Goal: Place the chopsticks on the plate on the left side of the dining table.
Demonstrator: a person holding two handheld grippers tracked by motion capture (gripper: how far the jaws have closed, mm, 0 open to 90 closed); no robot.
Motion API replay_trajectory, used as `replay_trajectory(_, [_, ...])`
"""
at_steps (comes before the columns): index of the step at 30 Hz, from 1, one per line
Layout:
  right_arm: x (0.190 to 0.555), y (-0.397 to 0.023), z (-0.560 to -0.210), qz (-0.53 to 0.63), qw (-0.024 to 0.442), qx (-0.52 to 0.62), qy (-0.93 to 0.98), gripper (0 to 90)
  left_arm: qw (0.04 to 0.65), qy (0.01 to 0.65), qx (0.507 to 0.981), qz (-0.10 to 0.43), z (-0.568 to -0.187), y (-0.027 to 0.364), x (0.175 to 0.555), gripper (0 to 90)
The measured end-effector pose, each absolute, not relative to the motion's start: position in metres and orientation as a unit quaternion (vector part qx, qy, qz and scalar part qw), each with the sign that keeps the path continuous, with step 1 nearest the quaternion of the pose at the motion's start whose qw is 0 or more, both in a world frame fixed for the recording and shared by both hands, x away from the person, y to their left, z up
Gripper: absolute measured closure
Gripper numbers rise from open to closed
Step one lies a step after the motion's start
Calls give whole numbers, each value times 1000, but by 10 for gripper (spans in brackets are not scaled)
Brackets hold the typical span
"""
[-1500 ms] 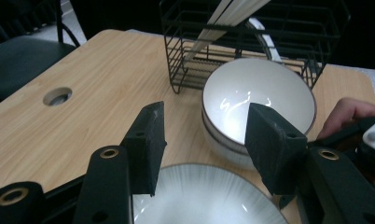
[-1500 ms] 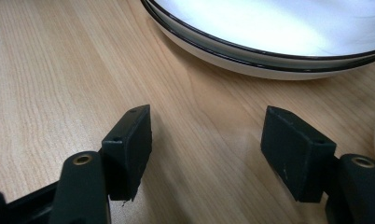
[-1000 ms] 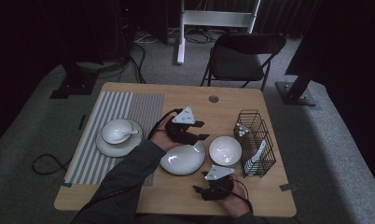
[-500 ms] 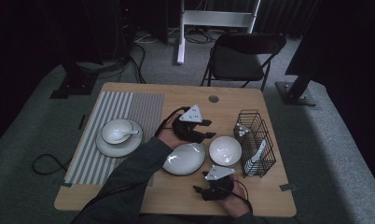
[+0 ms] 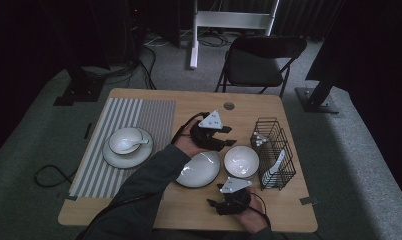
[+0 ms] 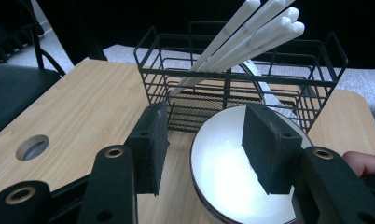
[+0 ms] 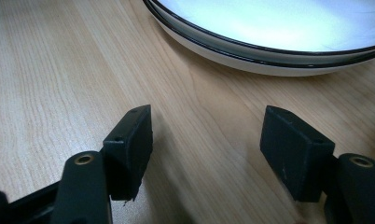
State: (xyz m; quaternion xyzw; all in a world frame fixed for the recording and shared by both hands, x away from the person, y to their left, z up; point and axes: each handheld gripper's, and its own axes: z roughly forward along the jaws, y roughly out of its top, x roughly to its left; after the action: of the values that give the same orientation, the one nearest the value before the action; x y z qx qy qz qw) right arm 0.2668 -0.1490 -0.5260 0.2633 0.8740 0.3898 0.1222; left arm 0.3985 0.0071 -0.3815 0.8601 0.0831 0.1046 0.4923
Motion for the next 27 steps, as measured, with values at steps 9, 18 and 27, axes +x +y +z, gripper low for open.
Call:
replay_trajectory(9, [267, -149, -526, 390, 122, 264, 874, 338, 490, 74, 864, 95, -380, -7, 402, 561])
replay_trajectory(18, [266, -149, -526, 390, 123, 265, 873, 338, 491, 69, 863, 95, -379, -19, 403, 587])
replay_trajectory(27, [266, -149, -526, 390, 122, 266, 873, 338, 490, 64, 864, 99, -375, -34, 404, 596])
